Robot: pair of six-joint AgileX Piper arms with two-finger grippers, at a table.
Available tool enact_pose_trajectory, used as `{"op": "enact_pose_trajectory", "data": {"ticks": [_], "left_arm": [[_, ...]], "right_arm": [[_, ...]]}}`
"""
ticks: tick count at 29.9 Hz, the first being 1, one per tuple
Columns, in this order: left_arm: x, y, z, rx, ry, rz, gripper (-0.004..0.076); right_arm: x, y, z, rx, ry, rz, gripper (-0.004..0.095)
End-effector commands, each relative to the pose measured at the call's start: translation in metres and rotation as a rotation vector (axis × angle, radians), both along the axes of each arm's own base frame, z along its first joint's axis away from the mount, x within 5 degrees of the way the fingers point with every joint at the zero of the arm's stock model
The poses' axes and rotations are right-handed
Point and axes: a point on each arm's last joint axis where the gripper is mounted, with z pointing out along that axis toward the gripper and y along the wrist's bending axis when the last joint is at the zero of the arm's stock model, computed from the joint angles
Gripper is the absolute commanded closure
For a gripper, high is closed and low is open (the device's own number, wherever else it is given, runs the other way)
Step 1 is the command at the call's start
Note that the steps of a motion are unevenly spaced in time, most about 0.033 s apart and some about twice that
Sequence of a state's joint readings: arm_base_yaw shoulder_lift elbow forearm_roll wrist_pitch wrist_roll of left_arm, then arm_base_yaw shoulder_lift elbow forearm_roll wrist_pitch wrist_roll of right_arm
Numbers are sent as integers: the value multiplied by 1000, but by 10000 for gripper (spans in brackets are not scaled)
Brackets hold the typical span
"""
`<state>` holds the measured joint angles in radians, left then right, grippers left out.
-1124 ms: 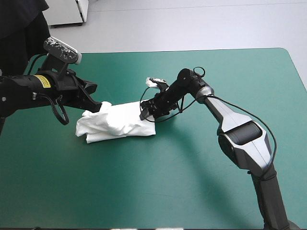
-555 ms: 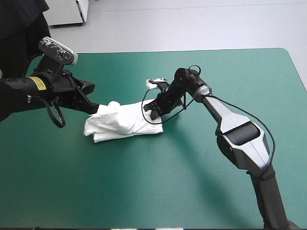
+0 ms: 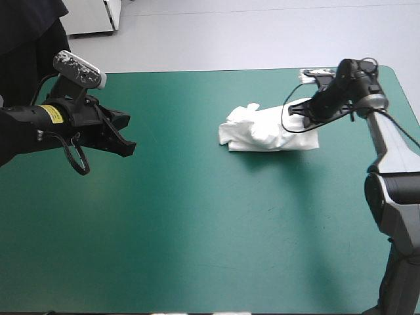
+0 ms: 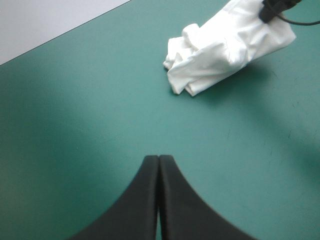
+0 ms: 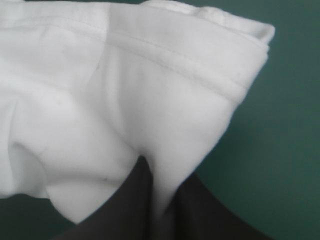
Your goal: Fold the cloth
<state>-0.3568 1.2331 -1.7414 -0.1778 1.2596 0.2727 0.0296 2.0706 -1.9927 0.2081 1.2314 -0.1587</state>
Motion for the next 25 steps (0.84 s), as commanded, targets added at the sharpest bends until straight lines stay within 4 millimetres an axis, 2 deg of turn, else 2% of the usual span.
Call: {"op": "enact_pose_trajectory", "data": {"ticks": [1, 4, 7, 11, 19, 25], "left_arm": [[-12, 3, 9, -21, -15, -16, 745], [-12, 3, 9, -21, -15, -16, 745], [-12, 3, 9, -21, -15, -16, 745], [-12, 3, 9, -21, -15, -16, 745], [-13, 1, 9, -36, -8, -28, 745], [-18, 0, 12, -45, -22, -59, 746]], "right_arm": [[-32, -47, 27, -41, -11, -88, 909], [-53, -78, 17, -79, 56, -159, 909], [-72, -103, 15, -102, 86, -225, 909], [-94, -127, 18, -114, 102, -294, 909], [-127, -153, 12, -153, 132, -378, 909], [-137, -163, 1, -179, 169, -402, 909]]}}
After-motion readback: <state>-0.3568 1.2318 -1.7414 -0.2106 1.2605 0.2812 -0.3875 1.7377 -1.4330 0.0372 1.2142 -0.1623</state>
